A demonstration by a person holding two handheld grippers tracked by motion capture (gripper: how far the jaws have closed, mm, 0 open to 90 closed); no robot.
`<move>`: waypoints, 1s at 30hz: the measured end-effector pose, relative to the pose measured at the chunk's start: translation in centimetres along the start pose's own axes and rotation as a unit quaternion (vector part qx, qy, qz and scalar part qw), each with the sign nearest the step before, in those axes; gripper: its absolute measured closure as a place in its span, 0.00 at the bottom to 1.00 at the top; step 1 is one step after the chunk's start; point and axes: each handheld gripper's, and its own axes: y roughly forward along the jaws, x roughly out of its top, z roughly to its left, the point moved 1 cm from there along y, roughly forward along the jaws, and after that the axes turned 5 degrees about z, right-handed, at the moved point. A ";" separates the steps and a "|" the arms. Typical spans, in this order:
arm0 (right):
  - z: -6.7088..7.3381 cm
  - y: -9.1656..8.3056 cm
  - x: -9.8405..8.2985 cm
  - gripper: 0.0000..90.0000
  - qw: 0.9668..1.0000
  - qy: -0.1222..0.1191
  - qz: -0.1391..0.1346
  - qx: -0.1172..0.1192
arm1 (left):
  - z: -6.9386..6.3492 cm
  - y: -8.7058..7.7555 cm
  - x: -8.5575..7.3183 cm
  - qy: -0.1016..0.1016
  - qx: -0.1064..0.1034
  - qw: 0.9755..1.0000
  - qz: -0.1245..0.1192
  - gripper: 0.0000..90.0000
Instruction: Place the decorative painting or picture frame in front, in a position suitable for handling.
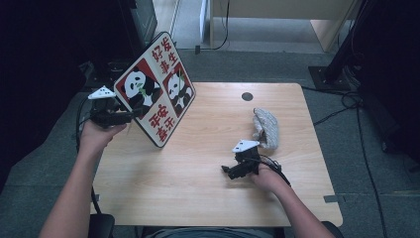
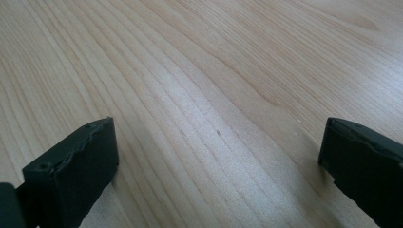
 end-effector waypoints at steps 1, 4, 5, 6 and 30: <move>0.0 0.0 0.0 0.00 1.000 -0.002 0.000 0.000 | 0.1 -0.1 0.3 0.000 0.001 1.000 -0.001 0.50; 0.0 0.0 0.0 0.00 1.000 -0.002 -0.001 0.000 | 0.1 -0.5 1.1 0.002 0.004 1.000 -0.003 0.51; 0.0 0.0 0.0 0.00 1.000 -0.002 -0.001 0.000 | 0.2 -0.6 1.4 0.002 0.004 1.000 -0.006 0.51; 0.0 0.0 0.0 0.00 1.000 -0.003 -0.001 0.000 | 0.2 -0.7 1.6 0.001 0.003 1.000 -0.008 0.51; 0.0 0.0 0.0 0.00 1.000 -0.002 0.000 0.001 | 1.6 -1.0 9.6 0.010 0.007 1.000 0.018 0.56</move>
